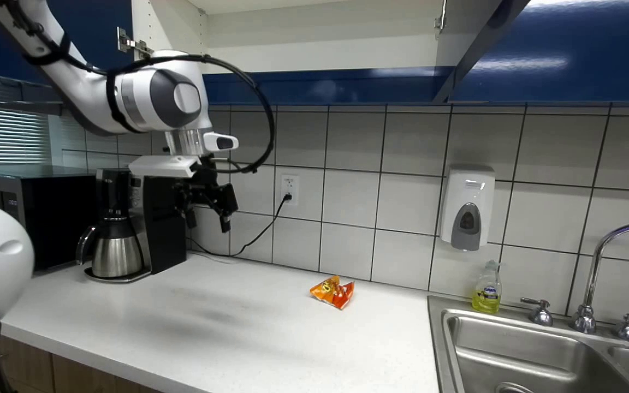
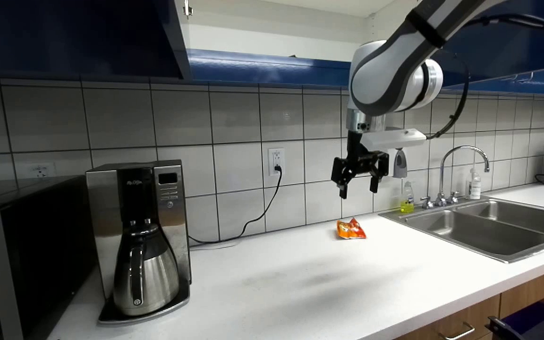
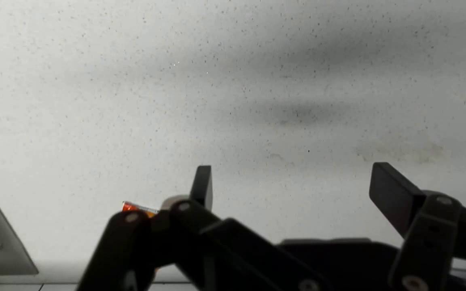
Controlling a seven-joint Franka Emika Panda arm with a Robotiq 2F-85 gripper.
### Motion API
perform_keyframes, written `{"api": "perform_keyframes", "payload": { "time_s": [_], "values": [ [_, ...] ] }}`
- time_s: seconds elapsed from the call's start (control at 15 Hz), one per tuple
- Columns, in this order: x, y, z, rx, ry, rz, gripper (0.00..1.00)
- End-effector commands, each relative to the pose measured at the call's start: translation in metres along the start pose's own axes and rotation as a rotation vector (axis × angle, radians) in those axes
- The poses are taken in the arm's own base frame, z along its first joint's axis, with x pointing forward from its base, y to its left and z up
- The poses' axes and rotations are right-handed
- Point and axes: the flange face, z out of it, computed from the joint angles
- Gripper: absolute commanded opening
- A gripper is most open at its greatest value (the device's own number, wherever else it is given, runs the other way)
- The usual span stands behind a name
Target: Pick up the brown chocolate bar and put it in the left cabinet
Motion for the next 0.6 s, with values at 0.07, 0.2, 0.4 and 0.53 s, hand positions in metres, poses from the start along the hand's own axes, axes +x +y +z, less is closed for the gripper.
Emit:
{"api": "perform_keyframes", "payload": {
  "time_s": [0.07, 0.2, 0.4, 0.53],
  "values": [
    [-0.023, 0.005, 0.044, 0.01, -0.025, 0.018, 1.0],
    [-0.033, 0.007, 0.059, 0.009, -0.047, 0.018, 1.0],
    [-0.035, 0.005, 0.063, 0.008, -0.075, 0.009, 1.0],
    [-0.041, 0.006, 0.071, 0.007, -0.09, 0.011, 1.0]
  ]
}}
